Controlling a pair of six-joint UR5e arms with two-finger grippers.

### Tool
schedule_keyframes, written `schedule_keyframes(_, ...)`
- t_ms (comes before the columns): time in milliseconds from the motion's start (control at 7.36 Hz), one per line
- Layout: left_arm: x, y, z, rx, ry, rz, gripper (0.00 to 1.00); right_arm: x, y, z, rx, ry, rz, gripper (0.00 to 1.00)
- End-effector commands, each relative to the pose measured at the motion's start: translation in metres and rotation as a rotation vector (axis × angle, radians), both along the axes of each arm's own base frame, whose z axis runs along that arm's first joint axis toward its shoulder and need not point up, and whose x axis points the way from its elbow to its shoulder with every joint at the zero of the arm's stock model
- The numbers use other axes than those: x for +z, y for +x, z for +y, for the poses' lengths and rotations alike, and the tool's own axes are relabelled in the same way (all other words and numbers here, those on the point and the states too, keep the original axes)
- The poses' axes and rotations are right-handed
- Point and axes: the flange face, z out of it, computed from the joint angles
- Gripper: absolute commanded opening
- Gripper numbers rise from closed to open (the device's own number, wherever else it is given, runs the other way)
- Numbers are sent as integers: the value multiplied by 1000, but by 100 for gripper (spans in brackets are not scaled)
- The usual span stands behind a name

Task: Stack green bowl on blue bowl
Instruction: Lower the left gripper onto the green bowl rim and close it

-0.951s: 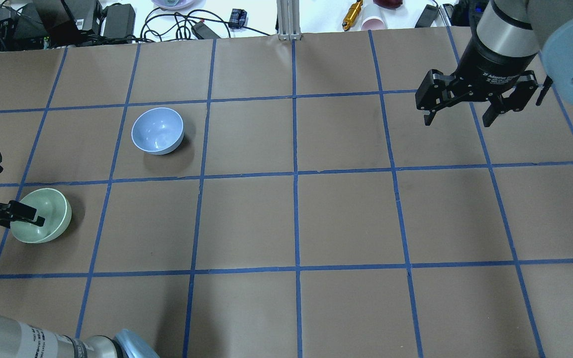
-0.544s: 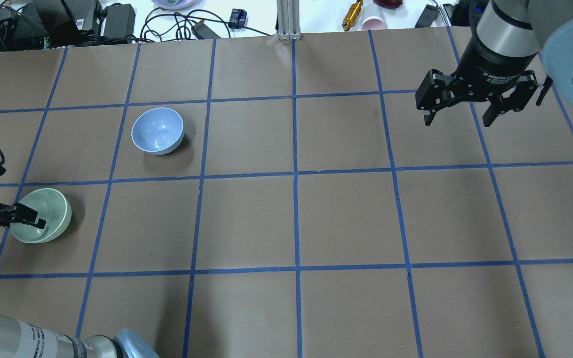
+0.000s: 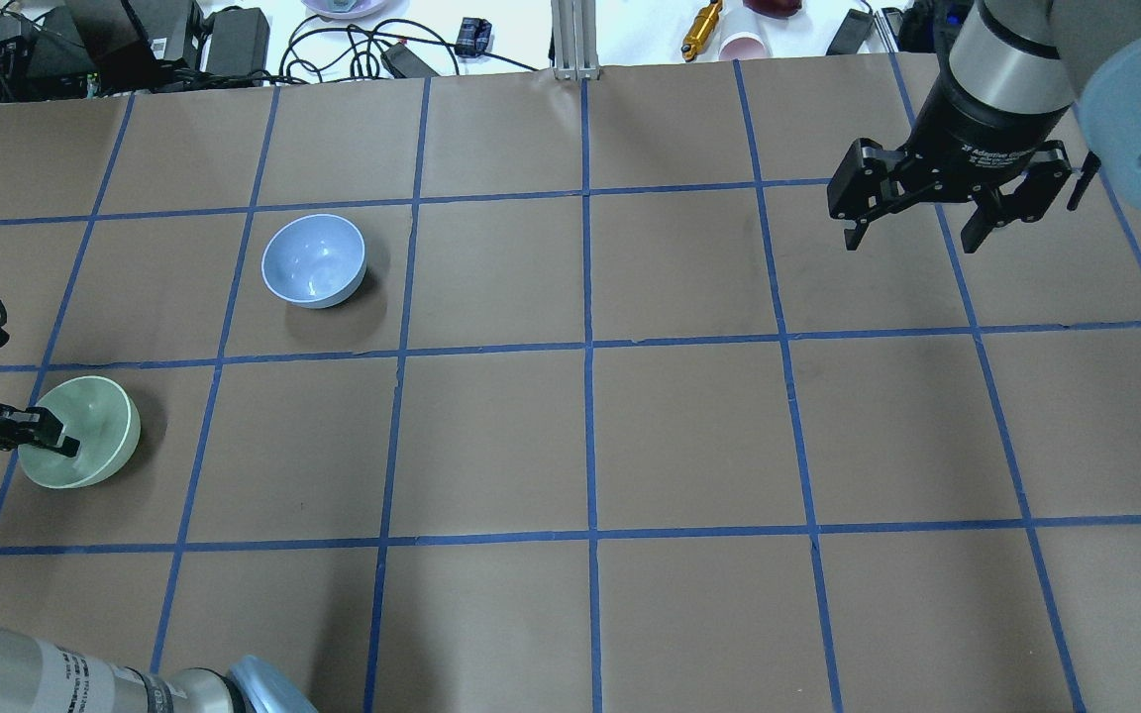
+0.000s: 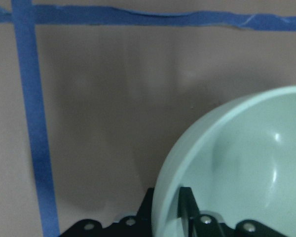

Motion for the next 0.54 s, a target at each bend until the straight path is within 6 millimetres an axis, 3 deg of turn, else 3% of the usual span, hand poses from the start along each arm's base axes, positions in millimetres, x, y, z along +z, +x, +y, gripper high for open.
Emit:
schedule_keyframes(0,6,1,-1,-3,-9,-9,11,-1,0,0,0,1,0,100)
schedule_keyframes(408,12,0,-1,-7,-21,-12,11,0,0,0,0,0,0,100)
